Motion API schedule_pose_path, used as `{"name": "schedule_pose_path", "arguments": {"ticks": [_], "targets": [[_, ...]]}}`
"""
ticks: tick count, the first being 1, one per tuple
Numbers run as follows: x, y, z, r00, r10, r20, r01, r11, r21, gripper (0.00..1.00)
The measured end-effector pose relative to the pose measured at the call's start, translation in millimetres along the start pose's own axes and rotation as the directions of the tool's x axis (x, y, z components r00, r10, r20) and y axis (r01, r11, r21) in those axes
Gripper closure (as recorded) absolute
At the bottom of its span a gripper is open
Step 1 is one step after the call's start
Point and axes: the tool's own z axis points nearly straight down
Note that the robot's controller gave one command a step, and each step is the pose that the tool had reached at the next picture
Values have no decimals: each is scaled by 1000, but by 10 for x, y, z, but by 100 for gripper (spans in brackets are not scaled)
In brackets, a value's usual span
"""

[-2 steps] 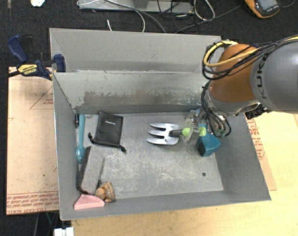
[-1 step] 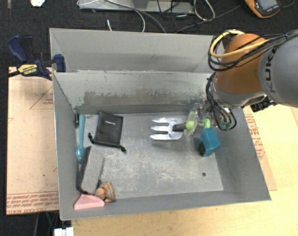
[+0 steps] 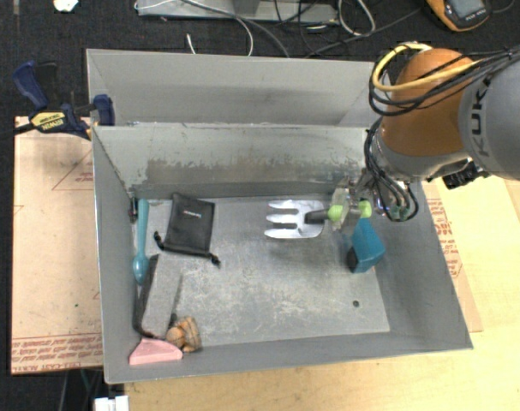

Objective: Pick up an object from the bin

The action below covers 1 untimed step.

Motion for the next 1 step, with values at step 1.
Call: {"name": "schedule_pose_path", "arguments": {"ticks": [1], "targets": [[-4, 2, -243, 1000, 0, 1, 0, 1000, 0, 100]]}}
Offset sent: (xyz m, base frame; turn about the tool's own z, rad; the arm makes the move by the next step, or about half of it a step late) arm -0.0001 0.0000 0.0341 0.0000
